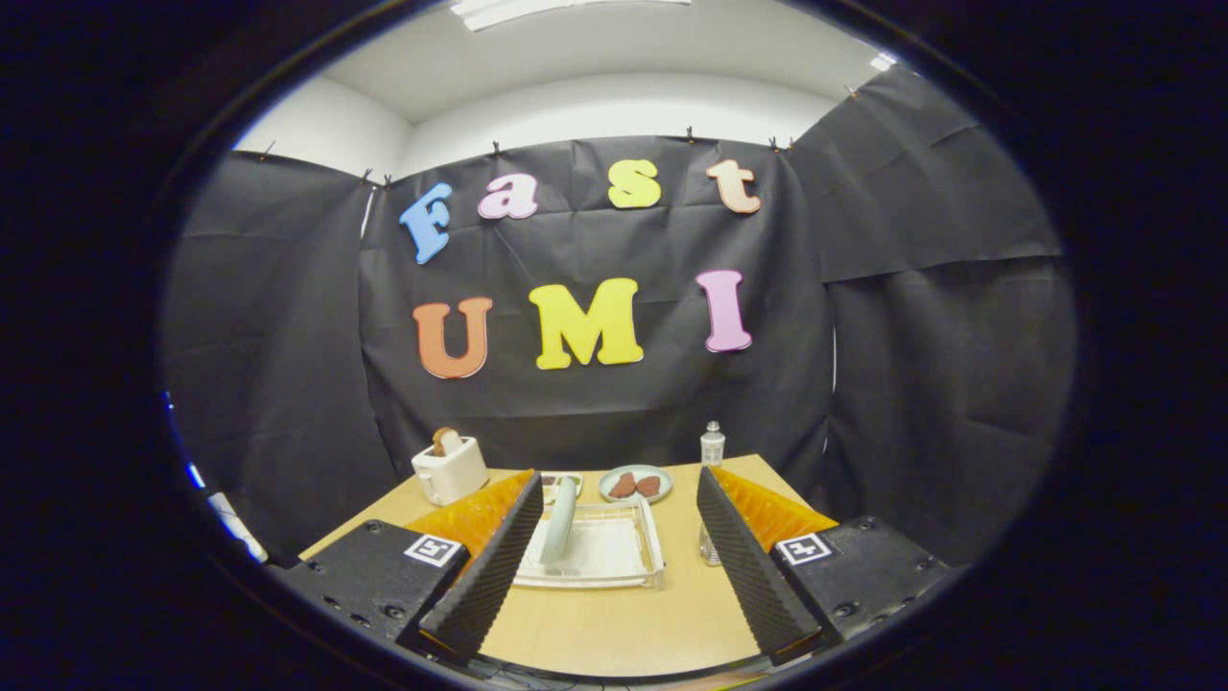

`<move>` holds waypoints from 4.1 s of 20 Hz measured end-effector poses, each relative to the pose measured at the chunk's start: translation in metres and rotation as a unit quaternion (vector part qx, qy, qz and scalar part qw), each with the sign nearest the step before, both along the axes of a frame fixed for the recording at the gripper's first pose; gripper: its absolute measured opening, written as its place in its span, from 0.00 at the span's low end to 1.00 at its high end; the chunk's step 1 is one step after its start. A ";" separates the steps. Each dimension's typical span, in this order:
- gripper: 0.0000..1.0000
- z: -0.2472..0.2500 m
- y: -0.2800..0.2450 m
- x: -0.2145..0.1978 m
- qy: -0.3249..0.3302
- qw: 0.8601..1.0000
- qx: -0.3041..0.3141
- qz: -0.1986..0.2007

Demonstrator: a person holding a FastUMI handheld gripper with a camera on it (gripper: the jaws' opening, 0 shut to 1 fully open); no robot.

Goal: Take the plate from the dish rack, then take the spoon from the basket and place it into the plate.

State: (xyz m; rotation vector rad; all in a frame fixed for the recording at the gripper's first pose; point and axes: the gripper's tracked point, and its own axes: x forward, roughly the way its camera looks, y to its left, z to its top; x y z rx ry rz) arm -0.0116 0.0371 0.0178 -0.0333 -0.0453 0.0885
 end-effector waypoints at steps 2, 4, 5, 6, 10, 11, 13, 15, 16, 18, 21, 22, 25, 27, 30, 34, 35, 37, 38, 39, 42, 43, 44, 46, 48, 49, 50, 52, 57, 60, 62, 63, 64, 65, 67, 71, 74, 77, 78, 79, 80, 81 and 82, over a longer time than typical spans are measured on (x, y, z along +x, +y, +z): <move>1.00 -0.001 0.000 0.006 0.007 1.000 0.000 -0.001; 1.00 -0.002 0.002 0.018 0.027 1.000 0.002 -0.002; 1.00 -0.004 0.002 0.027 0.042 0.999 0.001 -0.006; 1.00 -0.005 0.004 0.038 0.059 0.998 0.000 -0.008; 1.00 -0.019 0.027 0.098 0.156 0.987 -0.022 0.009; 1.00 -0.022 0.032 0.117 0.184 0.982 -0.028 0.008; 1.00 -0.025 0.042 0.148 0.218 0.975 -0.040 0.010; 1.00 -0.026 0.054 0.179 0.251 0.966 -0.054 0.008; 1.00 -0.027 0.063 0.196 0.271 0.960 -0.063 0.010; 1.00 -0.036 0.078 0.220 0.317 0.945 -0.085 0.015; 1.00 -0.058 0.089 0.260 0.397 0.910 -0.124 -0.010; 1.00 -0.066 0.092 0.272 0.422 0.898 -0.127 -0.021; 1.00 -0.086 0.100 0.297 0.482 0.861 -0.152 -0.052; 1.00 -0.092 0.105 0.307 0.507 0.841 -0.172 -0.076; 0.95 -0.099 0.110 0.319 0.528 0.822 -0.189 -0.103; 0.81 -0.104 0.107 0.316 0.542 0.809 -0.187 -0.130; 0.70 -0.103 0.105 0.314 0.541 0.809 -0.185 -0.138; 0.48 -0.105 0.105 0.308 0.547 0.804 -0.186 -0.137; 0.37 -0.104 0.105 0.307 0.547 0.804 -0.188 -0.137; 0.31 -0.104 0.106 0.307 0.545 0.807 -0.184 -0.136; 0.21 -0.105 0.102 0.307 0.533 0.816 -0.169 -0.143; 0.19 -0.106 0.098 0.307 0.531 0.818 -0.168 -0.147; 0.14 -0.106 0.097 0.307 0.529 0.818 -0.169 -0.148; 0.09 -0.103 0.100 0.308 0.518 0.826 -0.175 -0.136; 0.09 -0.096 0.098 0.304 0.509 0.831 -0.174 -0.137; 0.09 -0.096 0.099 0.304 0.508 0.832 -0.176 -0.139; 0.09 -0.094 0.100 0.303 0.507 0.832 -0.177 -0.137; 0.09 -0.092 0.100 0.303 0.503 0.833 -0.178 -0.144; 0.09 -0.090 0.110 0.312 0.463 0.843 -0.202 -0.183; 0.09 -0.088 0.113 0.316 0.439 0.845 -0.222 -0.209; 0.08 -0.090 0.117 0.316 0.429 0.844 -0.236 -0.221; 0.08 -0.091 0.116 0.317 0.422 0.842 -0.243 -0.232; 0.08 -0.089 0.116 0.317 0.415 0.840 -0.248 -0.246; 0.08 -0.089 0.118 0.317 0.408 0.839 -0.254 -0.256; 0.08 -0.088 0.121 0.319 0.388 0.839 -0.271 -0.269; 0.06 -0.083 0.121 0.315 0.369 0.837 -0.286 -0.285; 0.06 -0.080 0.118 0.310 0.365 0.841 -0.282 -0.285; 0.06 -0.081 0.114 0.306 0.366 0.845 -0.274 -0.277; 0.07 -0.082 0.113 0.305 0.368 0.846 -0.269 -0.276; 0.06 -0.081 0.112 0.306 0.366 0.848 -0.267 -0.275; 0.07 -0.082 0.112 0.306 0.363 0.849 -0.263 -0.278; 0.07 -0.082 0.113 0.306 0.357 0.853 -0.257 -0.281; 0.06 -0.084 0.117 0.305 0.352 0.856 -0.254 -0.281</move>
